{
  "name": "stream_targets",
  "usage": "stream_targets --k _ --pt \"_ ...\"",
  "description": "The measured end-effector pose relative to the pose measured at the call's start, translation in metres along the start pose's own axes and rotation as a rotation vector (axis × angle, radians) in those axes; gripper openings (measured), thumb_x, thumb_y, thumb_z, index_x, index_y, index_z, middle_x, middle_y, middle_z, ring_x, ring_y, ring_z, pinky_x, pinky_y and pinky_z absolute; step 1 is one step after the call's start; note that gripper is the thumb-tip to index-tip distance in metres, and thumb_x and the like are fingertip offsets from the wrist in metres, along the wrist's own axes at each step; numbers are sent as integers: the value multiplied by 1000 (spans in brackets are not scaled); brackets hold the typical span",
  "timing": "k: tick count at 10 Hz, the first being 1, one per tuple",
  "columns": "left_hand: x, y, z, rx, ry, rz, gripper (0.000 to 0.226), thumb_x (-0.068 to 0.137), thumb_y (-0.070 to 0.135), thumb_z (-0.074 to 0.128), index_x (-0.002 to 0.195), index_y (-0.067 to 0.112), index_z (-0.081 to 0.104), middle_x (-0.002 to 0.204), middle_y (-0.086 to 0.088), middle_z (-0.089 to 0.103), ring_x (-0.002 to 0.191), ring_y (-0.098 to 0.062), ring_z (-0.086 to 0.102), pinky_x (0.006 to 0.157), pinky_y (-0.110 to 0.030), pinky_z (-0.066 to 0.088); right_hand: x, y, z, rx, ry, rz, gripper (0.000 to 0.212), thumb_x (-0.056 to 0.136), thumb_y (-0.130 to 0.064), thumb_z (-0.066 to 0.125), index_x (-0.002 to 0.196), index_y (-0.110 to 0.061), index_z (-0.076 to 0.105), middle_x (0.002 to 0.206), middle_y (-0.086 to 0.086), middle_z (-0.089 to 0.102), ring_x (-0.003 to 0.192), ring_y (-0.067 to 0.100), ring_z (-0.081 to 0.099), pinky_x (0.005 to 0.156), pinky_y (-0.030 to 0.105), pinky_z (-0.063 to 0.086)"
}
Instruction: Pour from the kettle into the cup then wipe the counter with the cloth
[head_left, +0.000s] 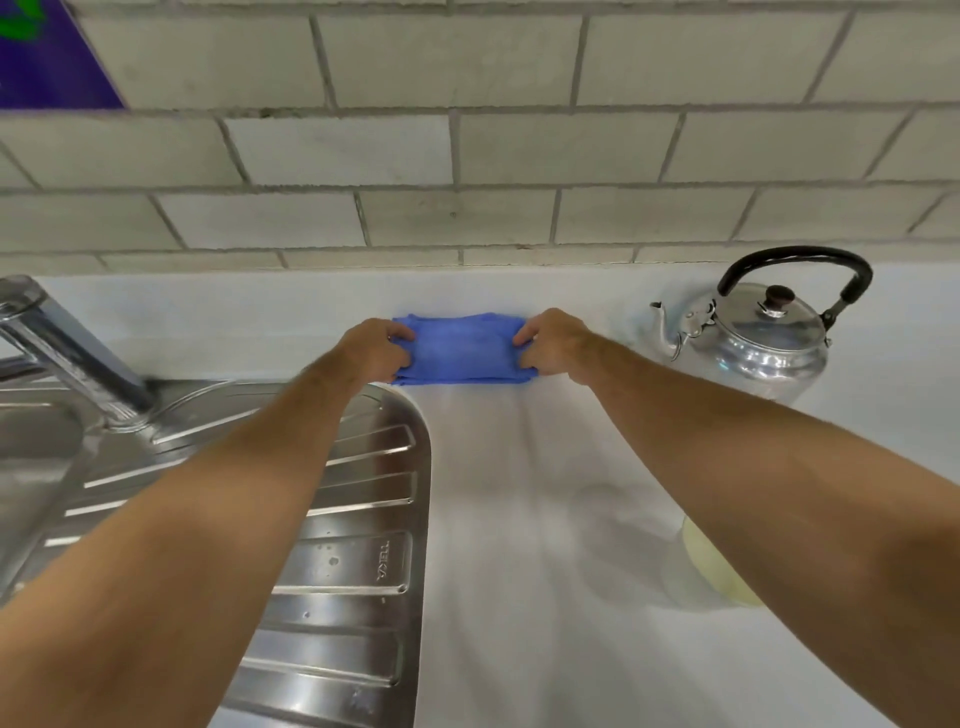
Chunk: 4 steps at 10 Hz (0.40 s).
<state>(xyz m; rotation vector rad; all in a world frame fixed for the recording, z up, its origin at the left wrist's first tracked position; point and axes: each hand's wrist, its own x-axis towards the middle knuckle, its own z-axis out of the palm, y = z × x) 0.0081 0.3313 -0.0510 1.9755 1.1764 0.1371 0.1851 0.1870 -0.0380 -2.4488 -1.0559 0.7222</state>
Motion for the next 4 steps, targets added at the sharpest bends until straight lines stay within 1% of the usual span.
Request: stream_targets --k 1,2,3,4 --pt "-11 0 -1 126 102 45 46 84 1 59 129 12 60 139 -19 46 107 -35 59 83 -31 47 -9 4 -4 74 28 -15 42 86 -9 65 127 -14 61 125 10 57 110 29 59 90 33 52" --pt "-31 4 -2 131 148 78 38 83 1 59 120 10 65 129 -17 52 98 -32 59 71 -26 44 -27 6 -18 108 -15 -44 32 86 -9 65 117 -16 67 116 10 60 102 29 63 87 36 56" --pt "-55 11 3 127 197 143 32 82 -1 55 110 9 67 108 -11 54 80 -24 53 49 -16 42 -55 9 -34 113 -22 -131 23 83 -4 63 99 -18 72 100 8 66 86 22 65 75 28 55" --pt "-86 23 18 159 206 231 29 82 -3 53 105 5 69 105 -12 57 83 -29 58 63 -25 46 -91 17 -44 94 3 -221 22 80 -3 63 92 -18 73 82 -5 64 74 13 61 73 25 52"
